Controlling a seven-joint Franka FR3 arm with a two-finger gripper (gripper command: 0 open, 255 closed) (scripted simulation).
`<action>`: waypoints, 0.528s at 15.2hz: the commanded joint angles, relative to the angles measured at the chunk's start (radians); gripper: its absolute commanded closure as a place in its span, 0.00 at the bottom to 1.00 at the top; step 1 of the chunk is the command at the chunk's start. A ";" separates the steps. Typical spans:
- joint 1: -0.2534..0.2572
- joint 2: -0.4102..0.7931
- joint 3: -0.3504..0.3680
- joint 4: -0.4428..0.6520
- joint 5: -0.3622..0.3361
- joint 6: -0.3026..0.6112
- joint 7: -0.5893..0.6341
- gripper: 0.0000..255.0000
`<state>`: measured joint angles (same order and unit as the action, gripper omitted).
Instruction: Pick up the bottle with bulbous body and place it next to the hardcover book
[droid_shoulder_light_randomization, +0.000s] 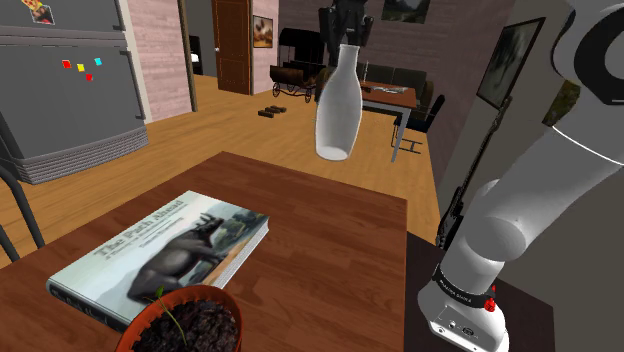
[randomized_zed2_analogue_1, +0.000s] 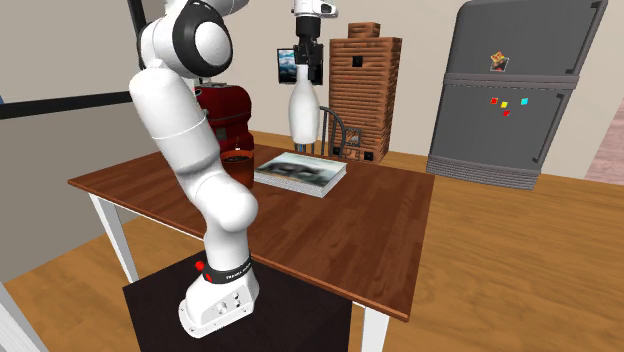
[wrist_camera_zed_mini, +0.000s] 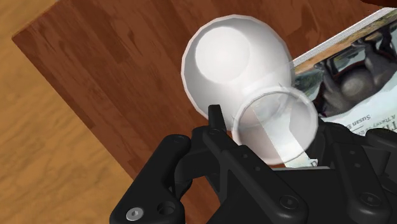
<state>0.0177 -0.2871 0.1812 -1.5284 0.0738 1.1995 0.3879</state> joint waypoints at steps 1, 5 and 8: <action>0.004 0.085 0.020 0.096 -0.009 -0.010 0.026 1.00; 0.025 0.288 0.062 0.325 -0.049 -0.039 0.080 1.00; 0.022 0.251 0.056 0.233 -0.041 0.016 0.072 1.00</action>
<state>0.0408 -0.0289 0.2378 -1.2730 0.0317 1.1990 0.4615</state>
